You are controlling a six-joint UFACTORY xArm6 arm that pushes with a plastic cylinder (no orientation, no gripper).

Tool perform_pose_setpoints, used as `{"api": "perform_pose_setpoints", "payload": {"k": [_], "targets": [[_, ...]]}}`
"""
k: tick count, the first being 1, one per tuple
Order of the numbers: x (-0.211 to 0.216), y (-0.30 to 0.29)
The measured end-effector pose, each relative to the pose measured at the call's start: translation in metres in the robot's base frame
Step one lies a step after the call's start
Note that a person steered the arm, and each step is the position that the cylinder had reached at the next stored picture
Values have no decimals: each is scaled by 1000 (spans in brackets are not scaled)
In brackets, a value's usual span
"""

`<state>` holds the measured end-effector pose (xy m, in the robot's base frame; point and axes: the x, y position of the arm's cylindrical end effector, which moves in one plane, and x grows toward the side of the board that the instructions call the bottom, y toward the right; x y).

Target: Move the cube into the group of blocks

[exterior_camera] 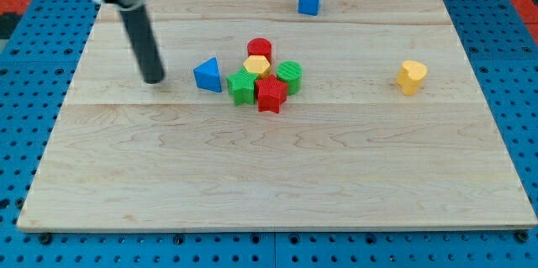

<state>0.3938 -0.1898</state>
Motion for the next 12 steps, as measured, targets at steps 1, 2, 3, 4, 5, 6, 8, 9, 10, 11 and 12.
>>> {"api": "perform_pose_setpoints", "payload": {"k": [1,2,3,4,5,6,8,9,10,11,12], "targets": [[-17,44],[-27,123],[-39,84],[-80,47],[-147,119],[-151,207],[-143,362],[-202,373],[-202,323],[-192,252],[-159,204]]}}
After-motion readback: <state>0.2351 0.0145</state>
